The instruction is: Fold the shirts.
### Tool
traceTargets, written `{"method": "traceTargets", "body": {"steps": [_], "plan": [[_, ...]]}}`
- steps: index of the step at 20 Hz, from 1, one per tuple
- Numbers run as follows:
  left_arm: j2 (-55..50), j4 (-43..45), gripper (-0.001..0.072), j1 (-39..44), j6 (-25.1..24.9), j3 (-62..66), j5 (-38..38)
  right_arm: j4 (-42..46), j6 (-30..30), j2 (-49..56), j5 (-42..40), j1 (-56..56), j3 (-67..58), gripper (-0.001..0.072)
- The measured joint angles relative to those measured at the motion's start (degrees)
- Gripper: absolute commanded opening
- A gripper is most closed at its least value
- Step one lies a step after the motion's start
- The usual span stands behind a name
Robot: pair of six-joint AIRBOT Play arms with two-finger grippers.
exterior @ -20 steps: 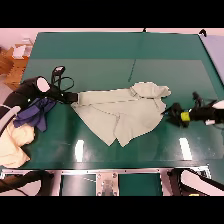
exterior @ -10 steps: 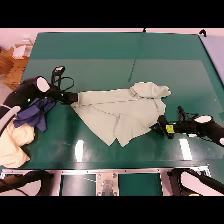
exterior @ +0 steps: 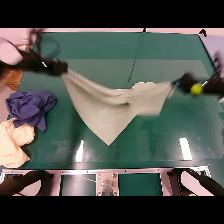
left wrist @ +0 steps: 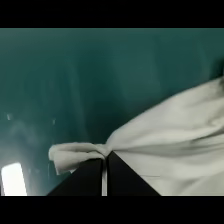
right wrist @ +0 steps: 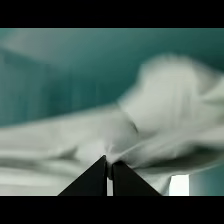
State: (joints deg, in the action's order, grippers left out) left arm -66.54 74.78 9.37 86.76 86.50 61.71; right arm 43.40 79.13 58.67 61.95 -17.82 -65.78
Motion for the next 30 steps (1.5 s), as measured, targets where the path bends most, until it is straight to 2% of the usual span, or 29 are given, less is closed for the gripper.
{"method": "traceTargets", "body": {"steps": [6,10,16,22,26,30], "plan": [[7.1,6.2,0.0021,0.0,5.4,31.1,3.9,0.4,5.2,-1.4,1.2,-7.5,-40.0,0.0014],[12.7,7.9,0.0021,0.0,7.0,37.9,3.9,0.9,7.9,-2.6,1.9,-12.1,-50.6,0.0015],[16.1,8.8,0.0021,0.0,7.7,39.5,6.4,1.1,9.0,-3.3,2.6,-13.8,-53.5,0.0015],[13.8,8.9,0.0022,0.0,7.8,27.6,5.1,1.2,8.5,-0.9,1.4,-13.3,-47.3,0.0016],[4.4,8.0,0.0022,0.0,7.1,20.3,4.0,2.9,7.0,7.7,0.5,-6.8,-39.5,0.0016],[-12.6,6.0,0.0021,0.0,4.7,16.4,2.5,6.4,6.4,23.0,-3.6,-0.2,-32.8,0.0016]]}}
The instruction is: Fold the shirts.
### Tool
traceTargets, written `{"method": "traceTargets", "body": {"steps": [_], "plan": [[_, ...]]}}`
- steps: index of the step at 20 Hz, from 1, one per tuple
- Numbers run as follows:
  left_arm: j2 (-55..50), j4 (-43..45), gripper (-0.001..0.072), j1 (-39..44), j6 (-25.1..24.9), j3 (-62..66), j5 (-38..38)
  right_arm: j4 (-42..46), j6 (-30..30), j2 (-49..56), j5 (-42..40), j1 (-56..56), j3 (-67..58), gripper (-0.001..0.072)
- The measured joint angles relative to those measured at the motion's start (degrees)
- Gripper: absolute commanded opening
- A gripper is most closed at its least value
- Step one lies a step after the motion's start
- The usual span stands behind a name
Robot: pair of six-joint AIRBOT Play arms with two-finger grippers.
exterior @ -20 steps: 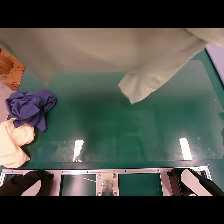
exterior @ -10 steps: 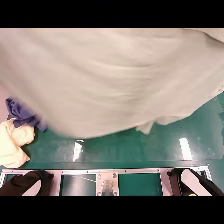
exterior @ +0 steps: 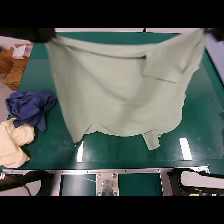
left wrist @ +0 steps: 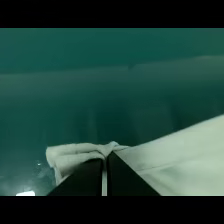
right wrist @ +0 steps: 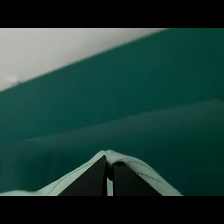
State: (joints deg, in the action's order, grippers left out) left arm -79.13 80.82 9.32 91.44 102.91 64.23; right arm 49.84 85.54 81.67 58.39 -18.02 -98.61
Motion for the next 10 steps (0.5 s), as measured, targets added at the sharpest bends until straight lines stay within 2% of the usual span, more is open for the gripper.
{"method": "traceTargets", "body": {"steps": [5,10], "plan": [[-17.3,-1.1,0.0020,-0.2,-1.5,0.3,-8.7,-1.0,-0.2,19.3,-4.3,1.9,-4.2,0.0015],[-22.6,-3.7,0.0021,-2.8,-1.2,3.5,-16.0,-1.4,0.7,29.0,-4.9,1.9,-13.9,0.0016]]}}
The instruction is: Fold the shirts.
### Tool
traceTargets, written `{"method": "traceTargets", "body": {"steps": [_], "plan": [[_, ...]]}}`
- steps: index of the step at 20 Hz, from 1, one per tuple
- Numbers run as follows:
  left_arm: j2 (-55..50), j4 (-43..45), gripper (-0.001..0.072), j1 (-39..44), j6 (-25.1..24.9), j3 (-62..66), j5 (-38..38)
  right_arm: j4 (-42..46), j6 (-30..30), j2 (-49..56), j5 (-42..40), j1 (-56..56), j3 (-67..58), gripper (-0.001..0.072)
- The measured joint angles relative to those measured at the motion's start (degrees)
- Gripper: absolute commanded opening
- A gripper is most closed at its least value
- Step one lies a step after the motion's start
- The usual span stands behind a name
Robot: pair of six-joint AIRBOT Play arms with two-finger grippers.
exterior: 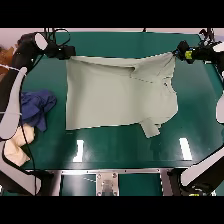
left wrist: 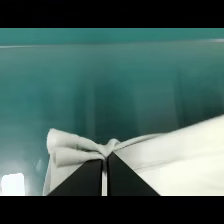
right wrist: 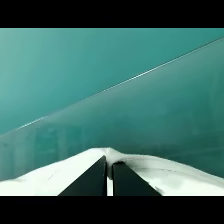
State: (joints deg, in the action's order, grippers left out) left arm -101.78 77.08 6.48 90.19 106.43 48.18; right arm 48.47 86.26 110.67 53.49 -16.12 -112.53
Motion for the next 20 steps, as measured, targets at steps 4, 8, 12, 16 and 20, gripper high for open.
{"method": "traceTargets", "body": {"steps": [4,8,12,16,20], "plan": [[-1.3,-2.4,0.0022,-1.1,0.0,0.6,-0.6,0.2,0.2,2.3,2.1,0.0,-2.1,0.0064],[-2.0,-3.1,0.0533,-1.5,0.0,0.9,0.5,0.2,0.2,3.1,6.4,-0.6,-2.3,0.0313],[-1.8,-3.2,0.0473,-4.2,0.8,1.8,10.8,0.3,0.2,2.2,16.2,-5.2,-2.1,0.0289],[1.2,-3.9,0.0472,-8.0,0.6,-2.1,25.4,1.5,-0.1,-3.0,25.0,-10.7,5.5,0.0256],[12.7,-4.0,0.0472,-9.7,0.0,-22.7,29.2,2.6,-2.8,-16.0,23.0,-15.6,25.9,0.0256]]}}
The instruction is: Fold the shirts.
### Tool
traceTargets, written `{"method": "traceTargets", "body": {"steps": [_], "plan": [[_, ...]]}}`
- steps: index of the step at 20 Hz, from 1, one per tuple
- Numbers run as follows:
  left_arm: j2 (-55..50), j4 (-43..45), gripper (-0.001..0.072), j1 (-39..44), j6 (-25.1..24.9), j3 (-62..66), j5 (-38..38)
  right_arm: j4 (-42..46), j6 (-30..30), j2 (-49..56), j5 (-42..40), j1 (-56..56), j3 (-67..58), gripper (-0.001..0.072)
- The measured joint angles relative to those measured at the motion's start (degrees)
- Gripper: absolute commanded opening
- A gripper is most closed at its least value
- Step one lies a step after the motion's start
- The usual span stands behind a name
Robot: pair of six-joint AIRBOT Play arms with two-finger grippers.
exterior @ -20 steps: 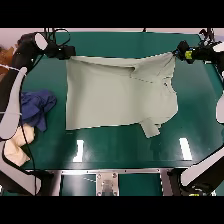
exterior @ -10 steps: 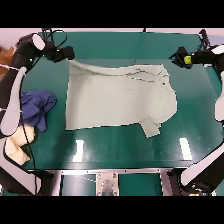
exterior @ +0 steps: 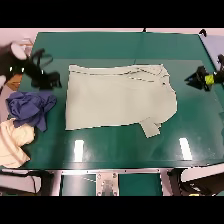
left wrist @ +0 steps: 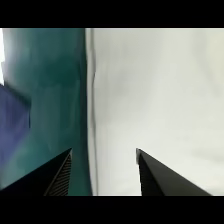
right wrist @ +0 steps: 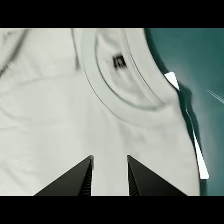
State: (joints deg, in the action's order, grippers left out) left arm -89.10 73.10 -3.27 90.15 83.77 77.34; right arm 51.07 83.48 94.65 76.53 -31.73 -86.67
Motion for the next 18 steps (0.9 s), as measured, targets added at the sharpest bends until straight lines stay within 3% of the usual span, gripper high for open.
{"method": "traceTargets", "body": {"steps": [3,6,11,12,13,18], "plan": [[11.7,-0.6,0.0474,-0.3,-0.1,-21.7,-3.0,0.1,-2.1,-13.0,-6.2,-2.9,19.3,0.0256],[19.9,-5.3,0.0475,-0.5,-0.2,-39.5,-8.8,-0.6,-3.8,-23.7,-13.9,-4.1,36.0,0.0363],[22.2,-18.7,0.0468,-0.7,-4.1,-51.4,-20.7,-2.2,-4.8,-29.3,-21.4,-4.6,48.7,0.0360],[22.2,-21.3,0.0198,-0.7,-5.3,-52.2,-22.5,-2.2,-4.9,-29.6,-21.9,-4.7,49.6,0.0360],[21.9,-23.4,0.0025,-0.6,-6.8,-53.0,-24.9,-2.3,-4.9,-29.9,-22.1,-4.7,50.2,0.0360],[21.8,-27.5,0.0020,-0.6,-10.8,-53.2,-26.4,-2.5,-5.1,-30.4,-22.8,-4.8,51.6,0.0363]]}}
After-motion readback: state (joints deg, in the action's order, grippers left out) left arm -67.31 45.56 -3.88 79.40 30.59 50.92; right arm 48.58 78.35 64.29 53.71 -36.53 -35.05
